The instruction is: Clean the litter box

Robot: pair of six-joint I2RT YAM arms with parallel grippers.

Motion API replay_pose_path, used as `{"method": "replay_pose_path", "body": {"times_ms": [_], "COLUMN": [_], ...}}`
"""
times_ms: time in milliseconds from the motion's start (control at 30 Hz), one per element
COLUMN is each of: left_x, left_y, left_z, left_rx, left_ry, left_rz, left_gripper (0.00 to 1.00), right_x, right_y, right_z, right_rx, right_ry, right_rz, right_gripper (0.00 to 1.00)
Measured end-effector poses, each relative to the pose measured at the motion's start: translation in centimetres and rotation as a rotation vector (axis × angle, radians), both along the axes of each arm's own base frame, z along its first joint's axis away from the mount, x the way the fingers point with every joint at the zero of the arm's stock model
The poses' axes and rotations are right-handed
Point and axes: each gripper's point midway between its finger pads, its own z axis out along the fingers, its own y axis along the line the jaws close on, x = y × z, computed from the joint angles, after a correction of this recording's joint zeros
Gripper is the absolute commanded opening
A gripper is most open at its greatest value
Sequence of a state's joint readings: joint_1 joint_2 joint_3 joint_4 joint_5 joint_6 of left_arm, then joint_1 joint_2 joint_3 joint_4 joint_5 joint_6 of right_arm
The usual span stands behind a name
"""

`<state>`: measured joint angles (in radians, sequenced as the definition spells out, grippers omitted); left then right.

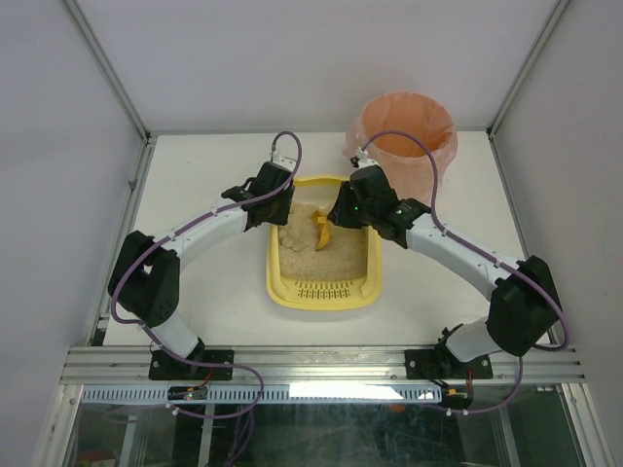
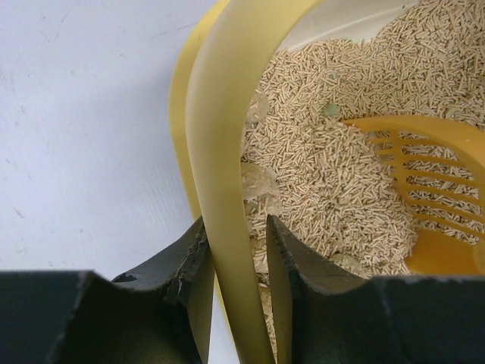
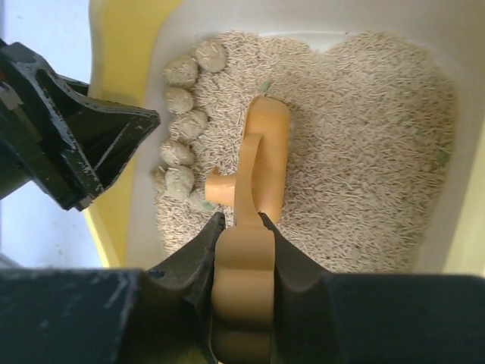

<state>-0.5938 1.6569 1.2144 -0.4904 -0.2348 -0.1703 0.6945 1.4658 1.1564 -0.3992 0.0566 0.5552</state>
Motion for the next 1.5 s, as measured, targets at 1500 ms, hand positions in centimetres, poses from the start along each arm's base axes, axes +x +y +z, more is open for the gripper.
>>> {"method": "replay_pose_path", "body": {"times_ms": [1500], "left_x": [0.4], "left_y": [0.6], "left_z": [0.0], "left_rx": [0.02], "left_ry": [-0.012], "left_rz": [0.014], "left_gripper": [0.0], "right_x": [-1.7], "right_y": [1.0], "right_z": [-0.8], "right_rx": [0.461], "right_ry": [0.062], "right_rz": [-0.201], "right_gripper": [0.0]}}
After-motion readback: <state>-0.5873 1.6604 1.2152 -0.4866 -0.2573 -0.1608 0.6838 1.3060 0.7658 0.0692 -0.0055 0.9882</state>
